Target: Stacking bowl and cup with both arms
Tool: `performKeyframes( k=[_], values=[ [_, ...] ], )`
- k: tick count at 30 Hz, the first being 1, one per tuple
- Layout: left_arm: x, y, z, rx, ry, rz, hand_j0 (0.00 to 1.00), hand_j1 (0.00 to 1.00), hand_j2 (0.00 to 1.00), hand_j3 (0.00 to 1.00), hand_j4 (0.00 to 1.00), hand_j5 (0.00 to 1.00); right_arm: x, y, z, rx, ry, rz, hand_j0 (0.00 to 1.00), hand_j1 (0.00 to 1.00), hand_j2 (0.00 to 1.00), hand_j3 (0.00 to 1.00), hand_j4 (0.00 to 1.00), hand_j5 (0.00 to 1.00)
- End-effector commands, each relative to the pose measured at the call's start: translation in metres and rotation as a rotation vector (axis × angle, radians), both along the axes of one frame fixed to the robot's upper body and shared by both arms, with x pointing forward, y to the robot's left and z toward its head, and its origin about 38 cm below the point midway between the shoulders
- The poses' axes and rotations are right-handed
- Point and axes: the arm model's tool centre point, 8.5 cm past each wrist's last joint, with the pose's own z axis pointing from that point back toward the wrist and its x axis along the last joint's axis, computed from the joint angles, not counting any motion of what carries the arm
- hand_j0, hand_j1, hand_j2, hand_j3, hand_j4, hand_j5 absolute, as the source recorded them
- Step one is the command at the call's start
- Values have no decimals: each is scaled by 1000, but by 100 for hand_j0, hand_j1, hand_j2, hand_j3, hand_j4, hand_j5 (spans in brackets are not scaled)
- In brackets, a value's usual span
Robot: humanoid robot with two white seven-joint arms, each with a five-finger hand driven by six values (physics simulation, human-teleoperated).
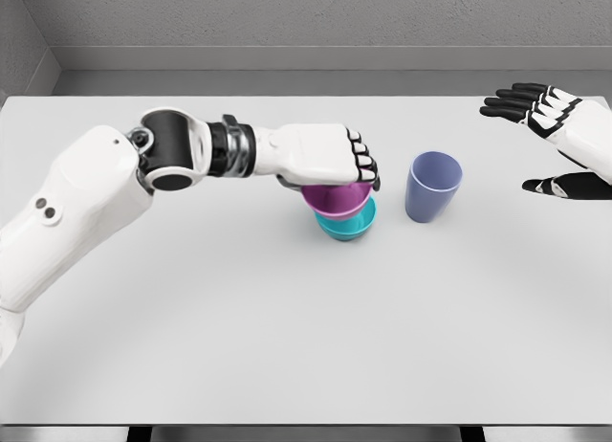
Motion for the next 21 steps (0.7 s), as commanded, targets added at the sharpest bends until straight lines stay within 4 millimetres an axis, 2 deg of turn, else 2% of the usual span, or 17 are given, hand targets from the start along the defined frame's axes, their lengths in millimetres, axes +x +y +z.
performKeyframes(
  k=[1,10,21],
  values=[
    [2,-5,-8,7,18,4,66,66,66,66,66,66,0,0,1,5,1,-1,100,100,100,100,100,100],
    [6,-6,-22,34,42,19,68,68,68,68,68,68,0,0,1,5,1,-1,100,100,100,100,100,100],
    [11,-13,-19,30,43,22,69,69,69,69,69,69,0,0,1,7,1,-1,100,100,100,100,100,100]
  ],
)
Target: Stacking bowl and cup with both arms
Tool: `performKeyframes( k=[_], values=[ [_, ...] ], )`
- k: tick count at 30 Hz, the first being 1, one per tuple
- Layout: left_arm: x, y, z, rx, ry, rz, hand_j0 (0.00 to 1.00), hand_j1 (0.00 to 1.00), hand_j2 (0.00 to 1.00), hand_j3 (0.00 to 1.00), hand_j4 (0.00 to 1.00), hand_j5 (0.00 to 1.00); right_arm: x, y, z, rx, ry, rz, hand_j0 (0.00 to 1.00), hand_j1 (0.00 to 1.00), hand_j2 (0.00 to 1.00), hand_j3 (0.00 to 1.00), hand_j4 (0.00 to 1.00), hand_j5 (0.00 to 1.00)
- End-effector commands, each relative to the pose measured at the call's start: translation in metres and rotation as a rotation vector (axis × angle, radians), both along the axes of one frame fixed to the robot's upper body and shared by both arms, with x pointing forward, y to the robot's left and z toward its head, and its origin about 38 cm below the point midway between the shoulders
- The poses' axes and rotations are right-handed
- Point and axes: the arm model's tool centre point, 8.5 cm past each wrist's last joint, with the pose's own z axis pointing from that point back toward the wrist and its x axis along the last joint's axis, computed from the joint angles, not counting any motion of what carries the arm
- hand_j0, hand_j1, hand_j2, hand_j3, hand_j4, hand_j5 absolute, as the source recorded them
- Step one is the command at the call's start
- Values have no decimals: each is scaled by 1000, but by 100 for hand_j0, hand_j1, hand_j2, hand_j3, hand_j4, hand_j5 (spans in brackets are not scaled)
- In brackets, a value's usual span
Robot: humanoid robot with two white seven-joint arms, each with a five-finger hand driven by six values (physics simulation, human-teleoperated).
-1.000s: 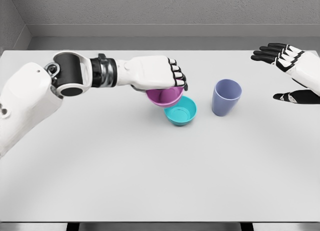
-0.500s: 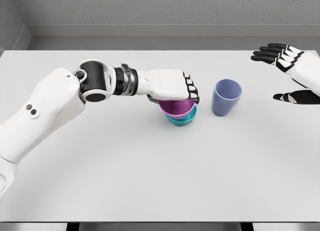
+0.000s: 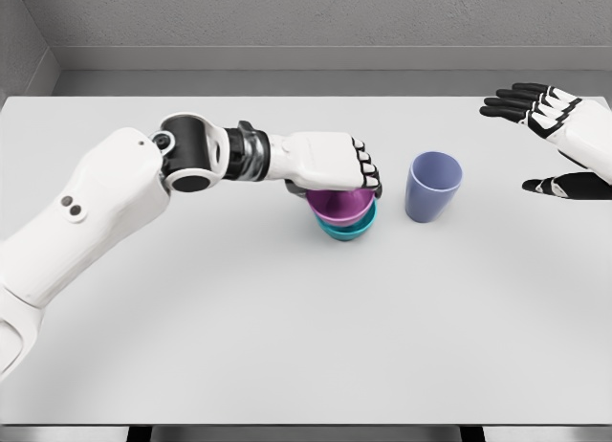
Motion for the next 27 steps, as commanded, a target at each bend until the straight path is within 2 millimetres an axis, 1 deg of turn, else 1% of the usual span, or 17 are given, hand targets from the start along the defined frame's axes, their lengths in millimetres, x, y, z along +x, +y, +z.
performKeyframes(
  k=[1,2,6,8,10,27],
  values=[
    [1,-1,0,-7,6,4,69,69,69,69,69,69,0,0,1,6,1,-1,100,100,100,100,100,100],
    [0,-6,2,-13,5,-4,69,69,69,69,69,69,0,0,1,5,1,-1,100,100,100,100,100,100],
    [1,-9,1,-16,12,-4,69,69,69,69,69,69,0,0,1,6,1,-1,100,100,100,100,100,100],
    [1,-9,1,-16,10,-5,71,71,71,71,71,71,0,0,1,6,1,-1,100,100,100,100,100,100],
    [4,-7,-1,-12,19,7,100,100,100,100,100,100,0,0,1,5,1,-1,100,100,100,100,100,100],
    [4,-5,-3,-5,20,11,100,100,100,100,100,100,0,0,1,5,1,-1,100,100,100,100,100,100]
  ],
)
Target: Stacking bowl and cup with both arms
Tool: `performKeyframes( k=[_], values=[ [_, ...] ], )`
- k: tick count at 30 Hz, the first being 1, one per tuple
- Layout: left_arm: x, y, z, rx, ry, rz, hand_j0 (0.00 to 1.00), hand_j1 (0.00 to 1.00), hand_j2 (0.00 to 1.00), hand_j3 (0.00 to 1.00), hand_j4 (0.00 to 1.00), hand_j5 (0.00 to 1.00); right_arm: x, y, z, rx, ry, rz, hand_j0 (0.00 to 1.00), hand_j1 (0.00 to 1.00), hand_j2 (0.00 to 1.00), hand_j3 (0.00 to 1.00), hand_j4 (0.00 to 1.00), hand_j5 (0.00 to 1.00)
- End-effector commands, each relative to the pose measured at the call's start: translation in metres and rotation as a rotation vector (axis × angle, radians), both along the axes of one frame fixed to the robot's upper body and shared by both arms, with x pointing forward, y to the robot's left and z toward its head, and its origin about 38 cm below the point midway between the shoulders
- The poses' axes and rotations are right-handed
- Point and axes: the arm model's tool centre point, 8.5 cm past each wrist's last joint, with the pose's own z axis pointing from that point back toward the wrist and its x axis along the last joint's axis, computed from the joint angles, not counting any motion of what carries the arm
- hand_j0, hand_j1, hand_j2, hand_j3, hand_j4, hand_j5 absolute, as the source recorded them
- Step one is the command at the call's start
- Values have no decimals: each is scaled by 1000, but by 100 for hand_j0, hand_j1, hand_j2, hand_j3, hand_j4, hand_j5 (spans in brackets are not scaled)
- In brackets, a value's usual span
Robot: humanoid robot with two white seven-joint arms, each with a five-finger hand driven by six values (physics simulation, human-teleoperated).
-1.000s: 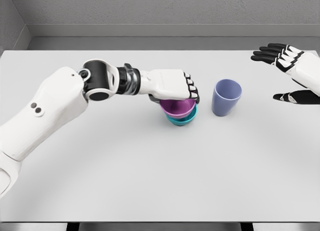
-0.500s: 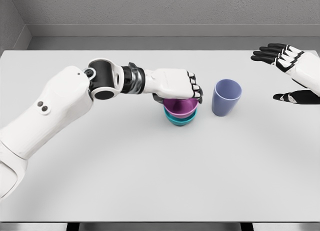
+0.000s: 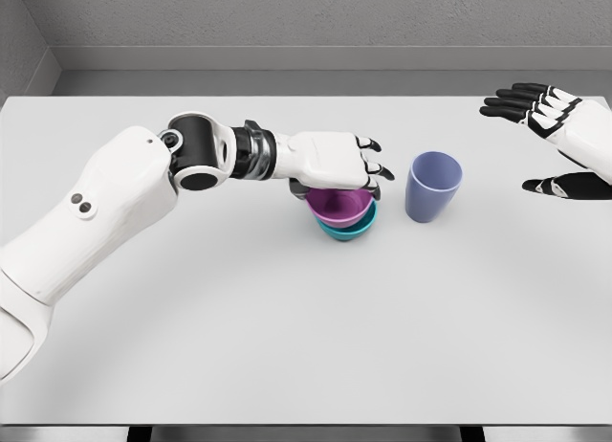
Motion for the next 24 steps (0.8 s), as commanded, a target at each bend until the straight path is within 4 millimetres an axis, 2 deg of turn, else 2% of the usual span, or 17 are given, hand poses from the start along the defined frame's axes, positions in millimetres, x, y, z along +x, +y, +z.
performKeyframes(
  k=[1,6,14,18,21,24],
  values=[
    [0,1,0,2,-4,2,100,100,100,100,100,100,0,0,1,5,1,0,100,100,100,100,100,100],
    [-2,0,-5,25,-4,-9,100,100,100,100,100,100,0,0,1,5,1,0,100,100,100,100,100,100],
    [-2,-2,0,-15,13,-9,100,100,100,100,100,100,0,0,1,5,1,0,100,100,100,100,100,100],
    [0,4,0,-11,12,1,100,100,100,100,100,100,0,0,1,6,1,0,100,100,100,100,100,100],
    [5,15,5,-12,11,19,100,100,100,100,100,100,0,0,1,5,1,0,100,100,100,100,100,100],
    [12,48,6,-3,27,74,100,100,100,100,100,100,0,0,1,5,1,0,100,100,100,100,100,100]
  ],
)
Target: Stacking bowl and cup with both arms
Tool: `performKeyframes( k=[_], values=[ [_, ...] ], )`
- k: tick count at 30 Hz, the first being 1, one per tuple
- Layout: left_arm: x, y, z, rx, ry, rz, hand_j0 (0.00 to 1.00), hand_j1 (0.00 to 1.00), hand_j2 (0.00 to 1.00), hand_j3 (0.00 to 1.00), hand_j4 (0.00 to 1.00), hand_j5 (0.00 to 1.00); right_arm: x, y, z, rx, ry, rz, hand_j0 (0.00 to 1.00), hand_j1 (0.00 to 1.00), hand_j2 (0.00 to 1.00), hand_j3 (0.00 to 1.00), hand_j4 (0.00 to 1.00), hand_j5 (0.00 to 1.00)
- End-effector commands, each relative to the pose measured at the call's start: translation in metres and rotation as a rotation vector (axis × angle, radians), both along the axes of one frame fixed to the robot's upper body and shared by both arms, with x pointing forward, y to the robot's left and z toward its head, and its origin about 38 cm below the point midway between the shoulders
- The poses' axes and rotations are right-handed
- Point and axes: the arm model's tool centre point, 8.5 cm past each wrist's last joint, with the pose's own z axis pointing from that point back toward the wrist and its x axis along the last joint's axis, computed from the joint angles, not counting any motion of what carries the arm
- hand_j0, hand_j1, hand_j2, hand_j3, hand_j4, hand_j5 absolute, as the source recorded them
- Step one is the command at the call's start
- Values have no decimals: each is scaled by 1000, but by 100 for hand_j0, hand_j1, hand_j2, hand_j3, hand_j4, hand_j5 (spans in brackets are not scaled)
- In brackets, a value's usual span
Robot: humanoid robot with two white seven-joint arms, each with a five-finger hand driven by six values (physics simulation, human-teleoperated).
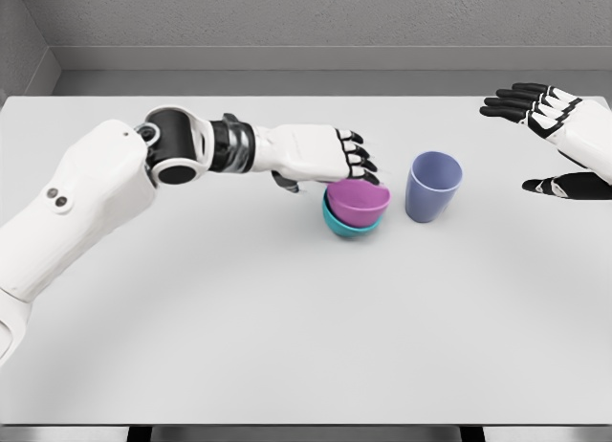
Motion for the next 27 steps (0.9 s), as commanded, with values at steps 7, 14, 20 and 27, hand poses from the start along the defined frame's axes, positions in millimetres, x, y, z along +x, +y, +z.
performKeyframes(
  k=[7,14,20,27],
  values=[
    [16,94,25,-73,37,167,100,100,100,100,100,100,0,-1,1,6,2,-2,100,100,100,100,100,100],
    [11,223,58,-243,-71,396,100,100,100,100,100,100,0,-1,1,5,1,-2,100,100,100,100,100,100],
    [-6,294,66,-288,-161,509,100,100,100,100,100,100,6,-16,-6,2,19,-51,100,100,100,100,100,100],
    [-22,302,26,-246,-79,533,100,100,100,100,100,100,7,-18,-7,1,23,-58,100,100,100,100,100,100]
  ],
)
